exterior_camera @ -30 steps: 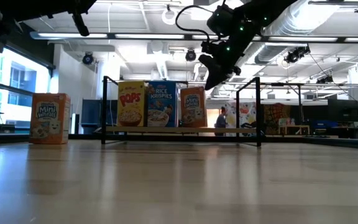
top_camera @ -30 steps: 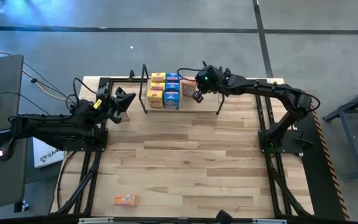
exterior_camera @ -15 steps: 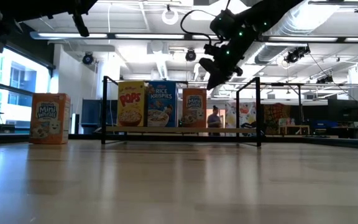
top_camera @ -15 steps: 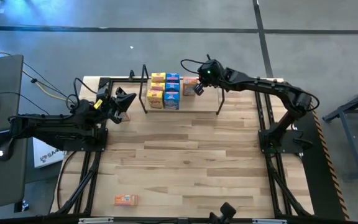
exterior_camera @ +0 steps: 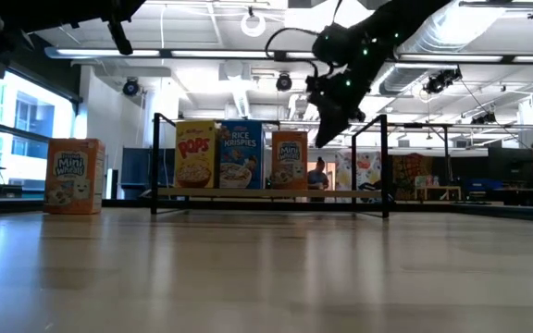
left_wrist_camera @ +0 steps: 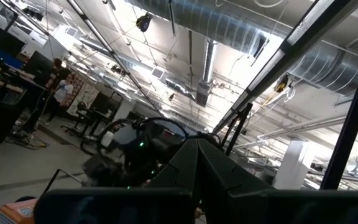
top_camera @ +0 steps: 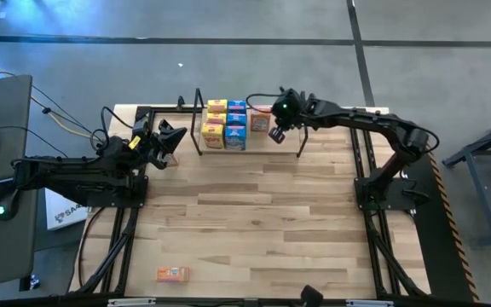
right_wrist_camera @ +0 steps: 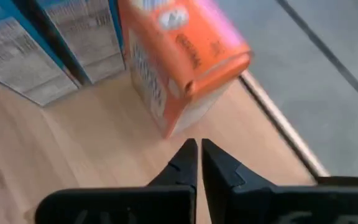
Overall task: Stack cereal on shelf
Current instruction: Put the bottom right orange cereal box on the shelf, then put the top orange cereal box on the shelf aligned with the other orange cereal box
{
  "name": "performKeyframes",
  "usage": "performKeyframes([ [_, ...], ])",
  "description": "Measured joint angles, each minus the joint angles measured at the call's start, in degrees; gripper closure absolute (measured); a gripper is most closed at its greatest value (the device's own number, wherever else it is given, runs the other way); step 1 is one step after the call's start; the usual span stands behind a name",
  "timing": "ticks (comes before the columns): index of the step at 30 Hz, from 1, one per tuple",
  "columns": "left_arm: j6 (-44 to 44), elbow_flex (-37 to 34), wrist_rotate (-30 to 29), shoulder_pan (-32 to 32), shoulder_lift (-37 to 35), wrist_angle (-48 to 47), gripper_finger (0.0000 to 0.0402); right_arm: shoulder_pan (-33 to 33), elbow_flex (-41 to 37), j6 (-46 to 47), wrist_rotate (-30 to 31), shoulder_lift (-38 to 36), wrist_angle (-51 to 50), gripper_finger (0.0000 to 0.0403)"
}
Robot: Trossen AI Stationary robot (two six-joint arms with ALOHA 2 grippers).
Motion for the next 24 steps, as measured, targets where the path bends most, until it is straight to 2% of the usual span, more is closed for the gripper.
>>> performKeyframes([
  [14,0.0,0.0,-0.2,0.0,0.0,0.0,0.0401,-1.6,-0.8,1.5,-1.5,1.7,11.6,0.0403],
  [20,0.2,0.0,-0.2,0.0,0.0,0.0,0.0401,-3.0,0.7,-2.7,2.1,1.1,7.0,0.0403],
  [24,3.3,0.0,0.1,0.0,-0.2,-0.1,0.0401,-3.3,3.6,-5.0,0.7,-2.0,2.2,0.0403],
])
